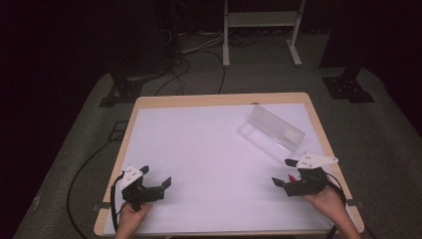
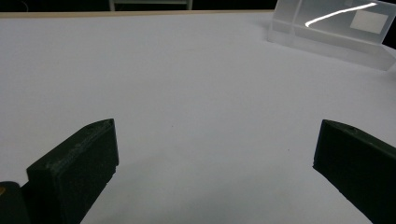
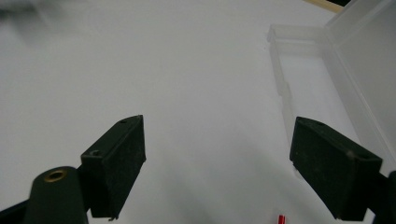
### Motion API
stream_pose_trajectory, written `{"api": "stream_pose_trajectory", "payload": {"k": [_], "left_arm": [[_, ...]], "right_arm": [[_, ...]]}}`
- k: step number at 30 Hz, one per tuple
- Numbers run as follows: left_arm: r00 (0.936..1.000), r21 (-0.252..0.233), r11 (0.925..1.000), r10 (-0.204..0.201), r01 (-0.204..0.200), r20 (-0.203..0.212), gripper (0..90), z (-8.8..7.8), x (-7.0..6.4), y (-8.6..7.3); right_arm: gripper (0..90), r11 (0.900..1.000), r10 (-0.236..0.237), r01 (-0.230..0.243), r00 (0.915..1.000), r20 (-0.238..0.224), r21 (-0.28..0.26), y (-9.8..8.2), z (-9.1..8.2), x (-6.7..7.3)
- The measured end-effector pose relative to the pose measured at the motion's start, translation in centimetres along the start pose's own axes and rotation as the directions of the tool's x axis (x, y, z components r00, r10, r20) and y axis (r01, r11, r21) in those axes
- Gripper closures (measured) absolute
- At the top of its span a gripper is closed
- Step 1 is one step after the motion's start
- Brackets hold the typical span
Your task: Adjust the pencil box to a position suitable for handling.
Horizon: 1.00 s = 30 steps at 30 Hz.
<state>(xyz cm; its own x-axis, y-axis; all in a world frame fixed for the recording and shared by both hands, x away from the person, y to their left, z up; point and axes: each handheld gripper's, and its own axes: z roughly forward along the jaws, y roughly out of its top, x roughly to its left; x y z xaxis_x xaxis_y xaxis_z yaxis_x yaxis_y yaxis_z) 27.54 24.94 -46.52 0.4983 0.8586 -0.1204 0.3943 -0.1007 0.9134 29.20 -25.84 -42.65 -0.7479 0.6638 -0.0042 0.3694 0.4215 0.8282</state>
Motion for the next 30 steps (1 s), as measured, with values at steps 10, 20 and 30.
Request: {"api": "stream_pose_trajectory", "payload": {"k": [10, 20, 30], "left_arm": [[1.0000, 0.004, 1.0000, -0.002, 0.002, 0.000, 0.0, 0.0, 0.1, 0.0], [1.0000, -0.005, 1.0000, 0.000, 0.000, -0.002, 0.0, 0.0, 0.0, 0.0], [1.0000, -0.007, 1.0000, -0.001, 0.000, -0.009, 0.0, 0.0, -0.1, 0.0]], "right_arm": [[17.5, 1.000, 0.008, -0.007, 0.9998, -0.019, 0.010, 1.6, 0.9, -0.9], [19.4, 1.000, -0.002, 0.003, 0.9996, -0.028, 0.030, 3.1, 2.0, -1.5], [19.6, 0.999, -0.025, 0.026, 0.9996, -0.015, 0.028, 4.5, 2.7, -2.2]]}}
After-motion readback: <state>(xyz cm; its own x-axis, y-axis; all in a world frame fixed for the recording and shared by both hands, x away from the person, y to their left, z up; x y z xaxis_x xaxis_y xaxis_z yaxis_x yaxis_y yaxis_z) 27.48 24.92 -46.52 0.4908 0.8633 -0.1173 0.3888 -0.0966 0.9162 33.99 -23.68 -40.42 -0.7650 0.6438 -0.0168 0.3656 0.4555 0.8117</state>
